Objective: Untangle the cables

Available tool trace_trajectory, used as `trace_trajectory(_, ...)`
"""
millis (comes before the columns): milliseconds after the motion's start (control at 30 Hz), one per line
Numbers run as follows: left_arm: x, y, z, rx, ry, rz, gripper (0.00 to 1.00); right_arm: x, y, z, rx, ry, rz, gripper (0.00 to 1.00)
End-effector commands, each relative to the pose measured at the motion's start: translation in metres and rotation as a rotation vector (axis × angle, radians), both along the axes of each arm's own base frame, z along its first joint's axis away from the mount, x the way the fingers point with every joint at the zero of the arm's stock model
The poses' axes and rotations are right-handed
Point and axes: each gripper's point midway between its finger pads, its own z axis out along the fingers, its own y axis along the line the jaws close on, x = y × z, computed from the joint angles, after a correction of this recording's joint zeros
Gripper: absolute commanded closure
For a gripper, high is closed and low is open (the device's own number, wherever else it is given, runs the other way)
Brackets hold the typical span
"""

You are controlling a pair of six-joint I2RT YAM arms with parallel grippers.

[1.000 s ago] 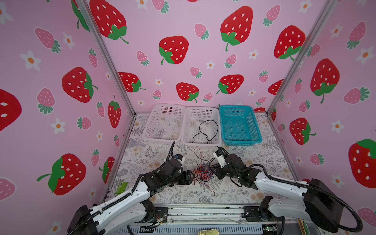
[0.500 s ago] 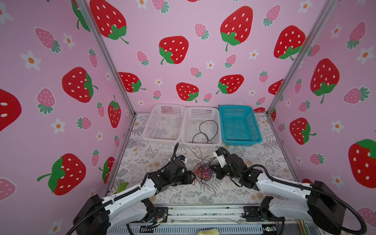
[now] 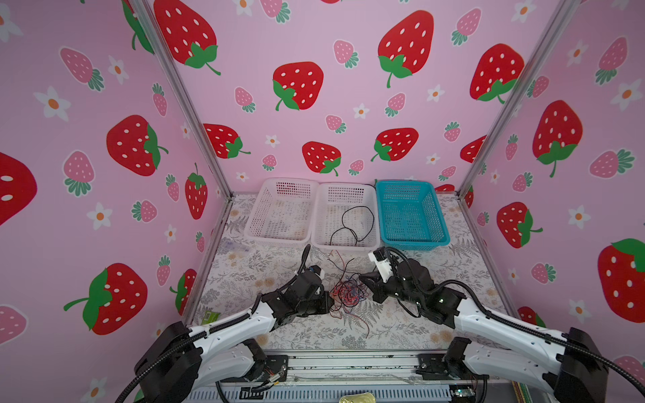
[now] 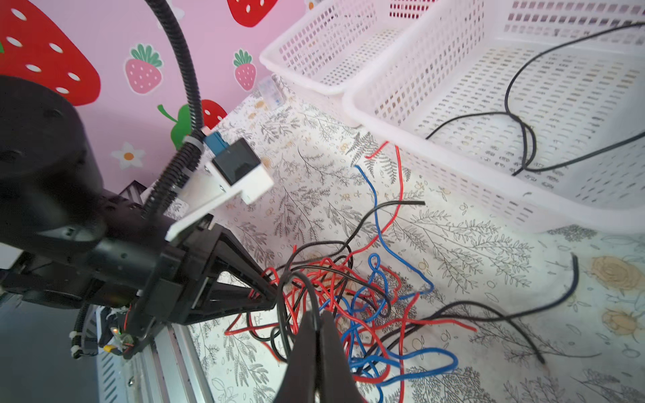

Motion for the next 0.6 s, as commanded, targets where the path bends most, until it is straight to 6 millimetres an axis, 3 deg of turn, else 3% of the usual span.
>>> trace_trajectory(0, 0.002, 0.004, 0.005, 0.012, -0.027, 0.008, 0.98, 0.007, -0.008, 0.03, 0.006, -0.071, -0.047, 1.0)
trace_trajectory(567, -0.002, 0.044, -0.013, 0.184, -0.034, 0.087, 1.0, 0.045, -0.06, 0.154, -0.048, -0.326, -0.342, 1.0)
